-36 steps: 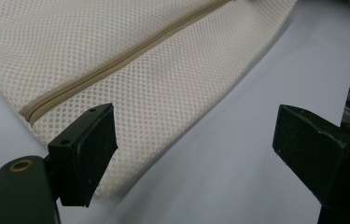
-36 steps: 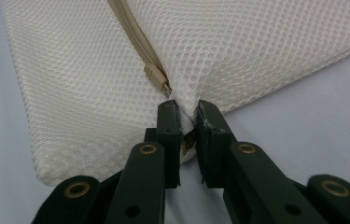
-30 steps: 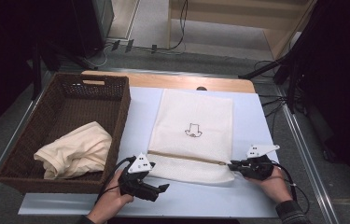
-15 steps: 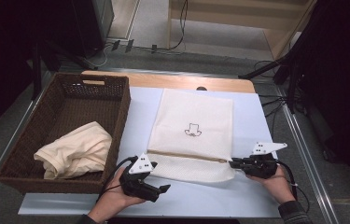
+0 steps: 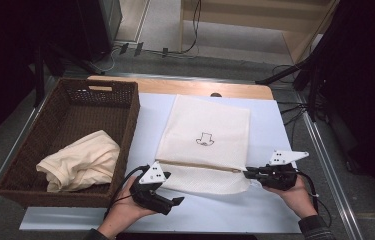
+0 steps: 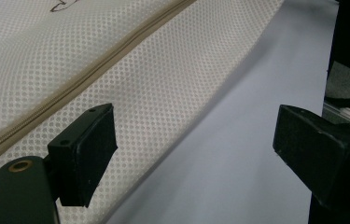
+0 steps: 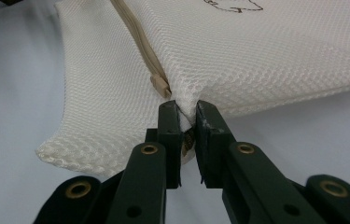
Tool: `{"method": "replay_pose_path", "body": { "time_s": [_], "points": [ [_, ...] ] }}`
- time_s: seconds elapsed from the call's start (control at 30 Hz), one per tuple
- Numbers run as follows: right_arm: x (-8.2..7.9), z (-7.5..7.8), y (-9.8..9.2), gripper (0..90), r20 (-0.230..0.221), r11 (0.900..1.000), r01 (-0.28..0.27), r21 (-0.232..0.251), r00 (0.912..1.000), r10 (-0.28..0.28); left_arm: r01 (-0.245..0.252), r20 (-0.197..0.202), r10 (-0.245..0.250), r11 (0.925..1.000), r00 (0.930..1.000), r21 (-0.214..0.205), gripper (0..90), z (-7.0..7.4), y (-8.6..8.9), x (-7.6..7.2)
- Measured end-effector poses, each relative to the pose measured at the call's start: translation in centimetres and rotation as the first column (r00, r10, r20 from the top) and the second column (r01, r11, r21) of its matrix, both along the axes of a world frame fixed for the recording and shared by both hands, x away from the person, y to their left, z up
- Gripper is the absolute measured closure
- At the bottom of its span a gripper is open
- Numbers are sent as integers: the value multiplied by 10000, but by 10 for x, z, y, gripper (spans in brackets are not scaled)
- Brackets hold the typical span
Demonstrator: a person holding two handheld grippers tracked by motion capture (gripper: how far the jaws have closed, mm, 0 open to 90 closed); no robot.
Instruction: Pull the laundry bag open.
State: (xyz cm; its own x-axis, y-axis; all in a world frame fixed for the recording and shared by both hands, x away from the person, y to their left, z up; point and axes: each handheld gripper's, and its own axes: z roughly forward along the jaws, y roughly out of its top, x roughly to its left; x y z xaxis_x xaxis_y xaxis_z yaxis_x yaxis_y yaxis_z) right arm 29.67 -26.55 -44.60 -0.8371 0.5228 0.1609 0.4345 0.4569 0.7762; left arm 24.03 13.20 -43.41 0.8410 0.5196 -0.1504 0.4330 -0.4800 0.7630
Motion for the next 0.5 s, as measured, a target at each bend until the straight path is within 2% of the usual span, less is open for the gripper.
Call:
{"method": "replay_pose_path", "body": {
  "time_s": [0.2, 0.27, 0.37, 0.5],
  "points": [
    [1, 7, 6, 825, 212, 9997, -237, 115, 9995, 234, -84, 119, 85, 9999, 9999, -107, 138, 2, 0, 4],
    [0, 8, 9, 826, 307, 9994, -293, 177, 9991, 287, 5, 218, -2, 9999, 9998, -152, 142, 3, -3, 5],
    [0, 11, 13, 825, 451, 9988, -462, 180, 9980, 453, 163, 204, -162, 9999, 9997, -48, 143, 3, -6, 6],
    [0, 12, 15, 826, 520, 9983, -543, 215, 9972, 532, 289, 154, -288, 9995, 9995, -112, 146, 5, -11, 10]
  ]
}}
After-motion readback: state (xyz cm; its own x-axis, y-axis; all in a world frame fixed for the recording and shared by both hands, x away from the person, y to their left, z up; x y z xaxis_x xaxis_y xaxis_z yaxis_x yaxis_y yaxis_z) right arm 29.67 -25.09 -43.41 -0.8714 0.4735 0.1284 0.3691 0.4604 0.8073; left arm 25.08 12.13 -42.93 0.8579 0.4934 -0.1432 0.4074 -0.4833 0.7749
